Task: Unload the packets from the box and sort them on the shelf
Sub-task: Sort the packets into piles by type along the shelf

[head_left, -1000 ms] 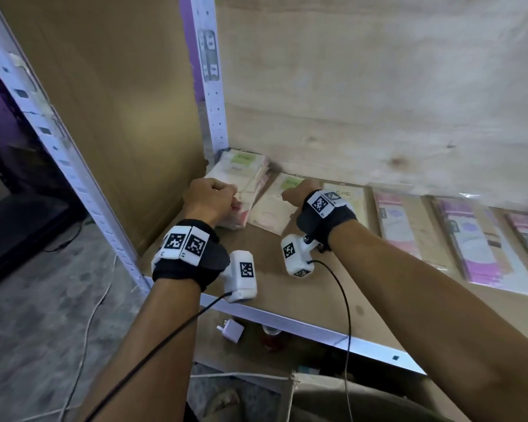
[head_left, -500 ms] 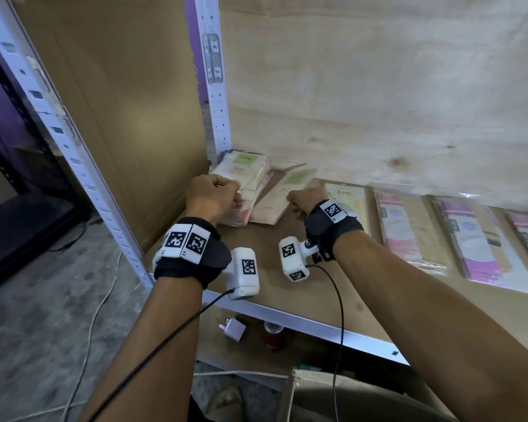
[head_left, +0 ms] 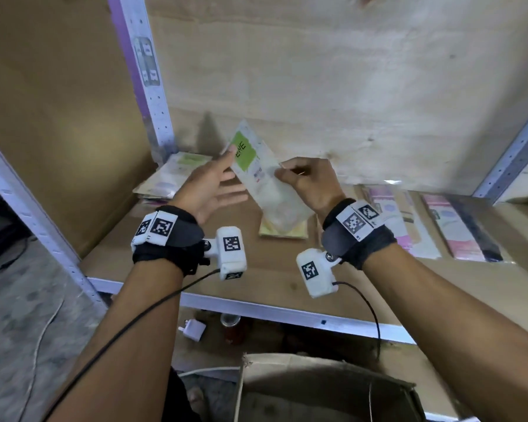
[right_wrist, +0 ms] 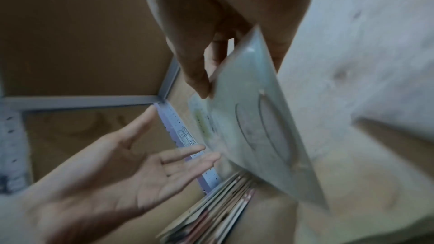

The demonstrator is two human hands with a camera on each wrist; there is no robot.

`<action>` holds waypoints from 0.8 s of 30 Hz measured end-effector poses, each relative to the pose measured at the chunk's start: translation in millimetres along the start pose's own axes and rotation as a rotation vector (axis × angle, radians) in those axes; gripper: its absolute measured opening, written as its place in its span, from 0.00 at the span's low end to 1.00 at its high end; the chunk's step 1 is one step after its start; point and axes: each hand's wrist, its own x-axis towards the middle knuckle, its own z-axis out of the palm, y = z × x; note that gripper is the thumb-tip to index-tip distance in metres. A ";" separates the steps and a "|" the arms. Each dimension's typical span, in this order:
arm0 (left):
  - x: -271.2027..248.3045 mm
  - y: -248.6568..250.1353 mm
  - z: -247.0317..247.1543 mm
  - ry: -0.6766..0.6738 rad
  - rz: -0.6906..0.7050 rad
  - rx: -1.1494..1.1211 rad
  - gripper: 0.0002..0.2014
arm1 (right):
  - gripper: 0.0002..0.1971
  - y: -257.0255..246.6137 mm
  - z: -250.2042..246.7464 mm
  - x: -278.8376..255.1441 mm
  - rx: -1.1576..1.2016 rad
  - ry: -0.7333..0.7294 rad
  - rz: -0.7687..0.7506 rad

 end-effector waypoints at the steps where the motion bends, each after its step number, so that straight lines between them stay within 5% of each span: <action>1: -1.4 1.0 6.7 -0.035 -0.001 -0.039 0.31 | 0.05 -1.9 -8.6 -7.0 -0.033 0.007 -0.048; 7: -4.0 -3.5 50.9 -0.154 -0.029 -0.246 0.34 | 0.08 -4.8 -53.9 -44.3 -0.349 -0.055 -0.316; 14: -1.7 -17.1 85.7 -0.146 -0.053 -0.293 0.17 | 0.18 24.3 -83.9 -60.6 -0.523 -0.079 -0.294; 19: 8.5 -29.2 92.0 -0.052 -0.106 -0.264 0.05 | 0.24 50.8 -114.2 -57.1 -0.397 -0.001 -0.103; 24: 19.6 -41.4 97.6 -0.103 -0.157 -0.229 0.05 | 0.19 80.5 -141.3 -53.5 0.076 -0.345 0.355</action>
